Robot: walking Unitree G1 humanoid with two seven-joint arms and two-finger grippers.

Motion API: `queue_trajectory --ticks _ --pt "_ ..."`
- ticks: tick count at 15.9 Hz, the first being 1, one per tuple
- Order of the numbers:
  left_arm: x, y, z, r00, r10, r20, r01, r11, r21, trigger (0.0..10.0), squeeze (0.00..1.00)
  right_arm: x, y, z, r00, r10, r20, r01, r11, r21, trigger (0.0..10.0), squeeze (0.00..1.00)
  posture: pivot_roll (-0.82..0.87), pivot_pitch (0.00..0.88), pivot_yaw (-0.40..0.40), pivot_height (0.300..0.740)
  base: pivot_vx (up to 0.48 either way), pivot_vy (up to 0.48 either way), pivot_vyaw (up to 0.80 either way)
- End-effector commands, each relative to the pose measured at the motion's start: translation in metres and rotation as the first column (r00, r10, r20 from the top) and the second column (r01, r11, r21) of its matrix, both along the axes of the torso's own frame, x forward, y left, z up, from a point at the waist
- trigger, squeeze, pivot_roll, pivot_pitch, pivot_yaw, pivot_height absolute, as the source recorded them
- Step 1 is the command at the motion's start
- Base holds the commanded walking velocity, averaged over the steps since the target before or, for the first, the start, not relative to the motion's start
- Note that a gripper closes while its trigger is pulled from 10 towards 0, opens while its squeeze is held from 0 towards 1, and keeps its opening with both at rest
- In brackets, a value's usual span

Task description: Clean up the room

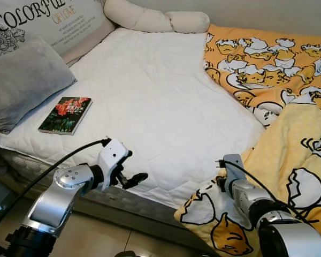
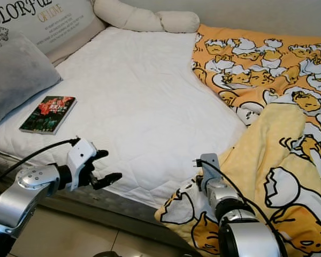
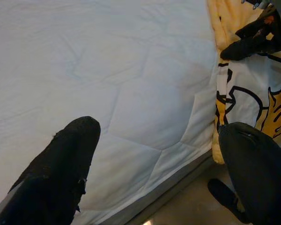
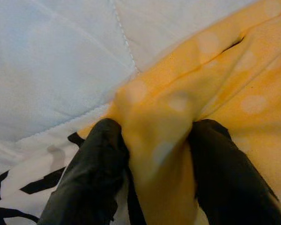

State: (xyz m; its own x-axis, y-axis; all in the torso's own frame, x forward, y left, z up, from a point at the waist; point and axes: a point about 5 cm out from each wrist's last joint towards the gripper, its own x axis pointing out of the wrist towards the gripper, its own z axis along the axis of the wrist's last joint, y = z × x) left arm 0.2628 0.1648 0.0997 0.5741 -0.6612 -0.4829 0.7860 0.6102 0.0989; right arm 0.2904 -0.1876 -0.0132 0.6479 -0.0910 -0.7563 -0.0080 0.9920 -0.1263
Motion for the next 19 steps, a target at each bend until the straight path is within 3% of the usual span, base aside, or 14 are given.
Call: queue_trajectory --ticks 1,8,10,11,13,14,16,17,18,19 --pt "-0.002 0.0 0.001 1.0 -0.014 -0.008 0.014 1.0 0.005 10.0 0.0 -0.009 -0.005 -0.007 0.999 -0.013 -0.032 0.014 1.0 0.012 0.0 0.0 0.1 0.0 0.031 0.74 0.0 0.0 0.0" --pt "-0.001 -0.005 0.001 1.0 -0.02 -0.008 0.02 1.0 -0.002 10.0 0.0 -0.002 -0.004 0.0 0.992 0.124 0.011 -0.124 0.991 0.059 0.0 0.0 0.09 0.0 0.019 0.74 0.0 0.0 0.0" --pt "-0.001 -0.005 0.001 1.0 -0.02 -0.009 0.02 1.0 -0.003 10.0 0.0 0.003 0.002 0.007 0.965 0.248 0.084 -0.256 0.96 0.112 0.0 0.0 0.09 0.0 0.015 0.74 0.0 0.0 0.0" --pt "-0.001 -0.006 0.001 1.0 -0.019 -0.011 0.019 1.0 -0.006 10.0 0.0 0.001 0.008 0.01 0.92 0.368 0.133 -0.387 0.907 0.168 0.0 0.0 0.09 0.0 0.013 0.74 0.0 0.0 0.0" --pt "-0.002 -0.006 0.0 1.0 -0.019 -0.014 0.019 1.0 -0.009 10.0 0.0 -0.009 0.02 0.018 0.783 0.57 0.248 -0.622 0.73 0.284 0.0 0.0 0.1 0.0 0.01 0.74 0.0 0.0 0.0" --pt "-0.004 -0.006 0.0 1.0 -0.02 -0.018 0.019 1.0 -0.01 10.0 0.0 -0.024 0.025 0.024 0.649 0.701 0.296 -0.759 0.57 0.314 0.0 0.0 0.1 0.0 0.008 0.74 0.0 0.0 0.0" --pt "-0.006 -0.004 -0.001 1.0 -0.02 -0.023 0.019 1.0 -0.01 10.0 0.0 -0.058 0.026 0.028 0.421 0.852 0.311 -0.87 0.283 0.403 0.0 0.0 0.11 0.0 -0.001 0.74 0.0 0.0 0.0" --pt "-0.007 -0.004 -0.001 1.0 -0.019 -0.024 0.019 1.0 -0.01 10.0 0.0 -0.064 0.026 0.027 0.383 0.87 0.309 -0.868 0.226 0.442 0.0 0.0 0.11 0.0 -0.001 0.74 0.0 0.0 0.0" --pt "-0.009 -0.004 -0.002 0.999 -0.018 -0.031 0.017 1.0 -0.013 10.0 0.0 -0.08 0.022 0.023 0.316 0.901 0.297 -0.845 0.126 0.52 0.0 0.0 0.11 0.0 -0.004 0.74 0.0 0.0 0.0" --pt "-0.01 -0.004 -0.002 0.999 -0.019 -0.036 0.019 1.0 -0.016 10.0 0.0 -0.084 0.02 0.02 0.299 0.915 0.271 -0.849 0.126 0.512 0.0 0.0 0.11 0.0 -0.003 0.74 0.0 0.0 0.0"
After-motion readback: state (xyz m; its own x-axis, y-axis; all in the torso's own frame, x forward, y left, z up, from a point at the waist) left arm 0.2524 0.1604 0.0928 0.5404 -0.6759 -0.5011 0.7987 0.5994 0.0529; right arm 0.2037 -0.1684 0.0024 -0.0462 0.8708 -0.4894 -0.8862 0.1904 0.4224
